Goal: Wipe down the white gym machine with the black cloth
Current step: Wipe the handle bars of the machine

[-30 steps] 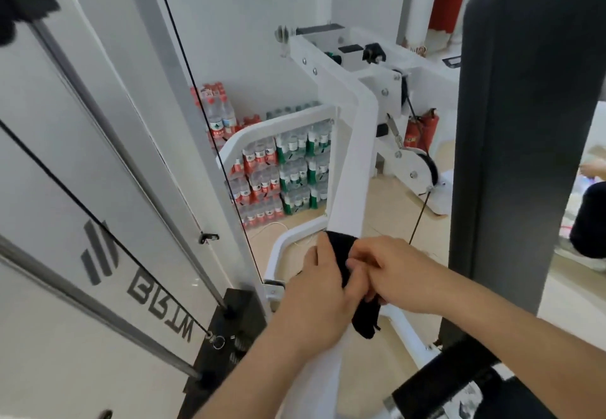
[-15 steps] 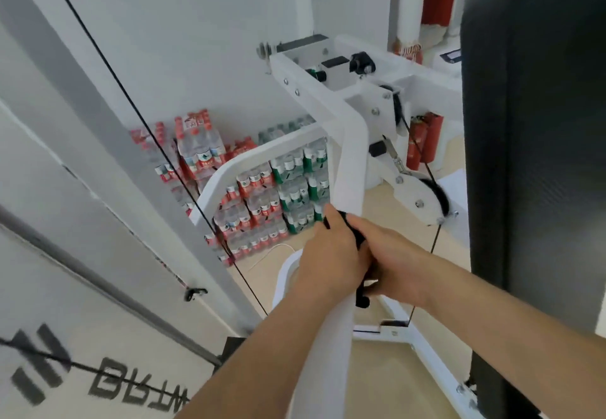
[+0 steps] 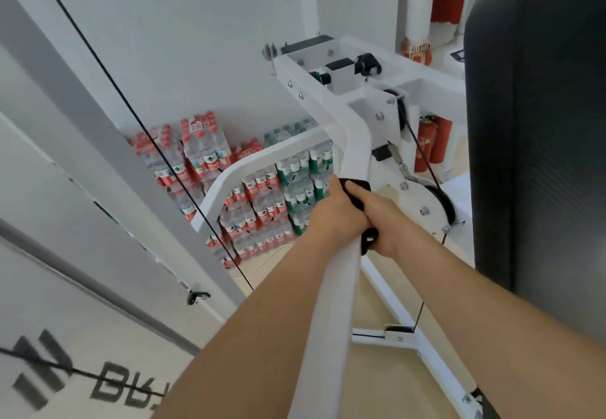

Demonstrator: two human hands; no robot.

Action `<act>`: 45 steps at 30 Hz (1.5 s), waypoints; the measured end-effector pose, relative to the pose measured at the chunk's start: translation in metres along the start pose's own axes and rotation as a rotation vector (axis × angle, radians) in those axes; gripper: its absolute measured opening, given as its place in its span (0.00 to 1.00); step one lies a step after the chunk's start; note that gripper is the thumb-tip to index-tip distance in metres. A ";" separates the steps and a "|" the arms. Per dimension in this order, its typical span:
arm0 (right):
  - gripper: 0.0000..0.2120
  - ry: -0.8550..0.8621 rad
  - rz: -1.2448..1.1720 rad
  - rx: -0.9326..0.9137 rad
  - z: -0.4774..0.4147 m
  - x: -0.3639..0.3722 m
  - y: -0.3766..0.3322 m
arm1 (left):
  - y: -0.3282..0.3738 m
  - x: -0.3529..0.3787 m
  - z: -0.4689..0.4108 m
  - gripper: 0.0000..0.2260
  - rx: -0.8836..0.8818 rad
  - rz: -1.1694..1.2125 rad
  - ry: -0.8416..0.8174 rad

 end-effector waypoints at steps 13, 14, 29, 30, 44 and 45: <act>0.27 -0.049 0.249 0.050 0.128 0.002 0.093 | -0.044 0.004 0.167 0.37 -0.037 -0.032 -0.048; 0.26 -0.068 0.275 0.044 0.143 0.004 0.102 | -0.050 0.004 0.184 0.38 -0.037 -0.032 -0.043; 0.14 0.020 1.078 -0.535 0.311 0.007 0.159 | -0.143 -0.014 0.380 0.07 0.053 0.315 -0.117; 0.12 0.006 0.981 -0.567 0.314 0.005 0.154 | -0.145 -0.017 0.377 0.09 0.055 0.304 -0.078; 0.16 -0.222 1.356 -0.674 0.346 0.035 0.083 | -0.096 0.001 0.470 0.16 -0.043 0.152 0.345; 0.15 -0.197 1.471 -0.723 0.344 0.037 0.095 | -0.097 0.013 0.474 0.19 -0.091 0.150 0.370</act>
Point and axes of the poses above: each hand's wrist, its own z-axis away from the middle knuckle, its own x-axis out of the palm, y = z × x, the point moved 6 cm from there along -z, towards the middle knuckle, and after that the axes turned 11 degrees about -z, right-handed, at the moved point
